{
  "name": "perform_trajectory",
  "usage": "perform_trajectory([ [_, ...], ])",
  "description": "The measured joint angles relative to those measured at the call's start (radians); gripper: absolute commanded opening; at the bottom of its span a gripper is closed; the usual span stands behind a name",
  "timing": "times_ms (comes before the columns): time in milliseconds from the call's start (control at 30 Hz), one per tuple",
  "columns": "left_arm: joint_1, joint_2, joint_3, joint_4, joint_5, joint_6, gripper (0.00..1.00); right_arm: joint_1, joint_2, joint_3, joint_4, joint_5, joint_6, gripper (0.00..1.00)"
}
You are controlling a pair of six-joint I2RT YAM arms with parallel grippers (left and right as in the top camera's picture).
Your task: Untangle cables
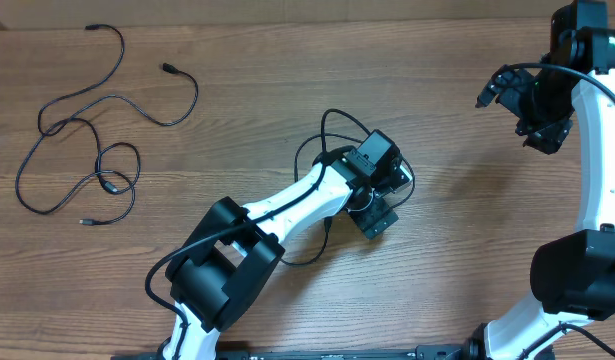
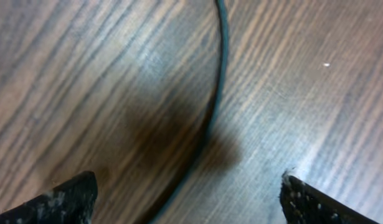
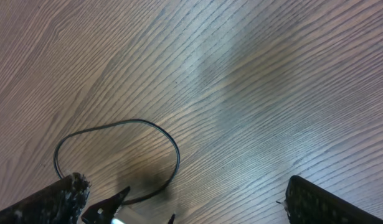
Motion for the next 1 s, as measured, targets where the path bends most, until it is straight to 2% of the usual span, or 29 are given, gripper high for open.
perform_trajectory([
  [100,0.000,0.000,-0.018,0.034,-0.031,0.011,0.89,0.000,0.000,0.000,0.000,0.000,0.000,1.00],
  [167,0.000,0.000,-0.029,0.046,-0.042,0.021,0.80,0.000,0.000,0.000,0.001,0.000,0.000,1.00],
  [267,0.000,0.000,-0.050,0.060,-0.054,0.038,0.80,0.000,0.000,0.000,0.001,0.000,0.000,1.00],
  [433,0.000,0.005,-0.061,0.061,-0.067,0.050,0.75,0.000,0.000,0.000,0.001,0.000,0.000,1.00],
  [467,0.000,0.006,-0.061,0.061,-0.072,0.051,0.70,0.000,0.000,0.000,0.001,0.000,0.001,1.00],
  [633,0.000,0.029,-0.040,0.076,-0.091,0.050,0.22,0.000,0.000,0.000,0.000,0.000,0.000,1.00],
  [700,0.004,0.034,-0.034,0.077,-0.091,0.044,0.08,0.000,0.000,0.000,0.000,0.000,0.001,1.00],
  [733,0.004,0.035,-0.033,0.076,-0.089,0.039,0.04,0.000,0.000,0.000,0.000,-0.001,0.000,1.00],
  [1000,0.004,0.036,-0.026,0.047,-0.080,-0.054,0.04,0.000,0.000,0.000,0.000,0.000,0.000,1.00],
])
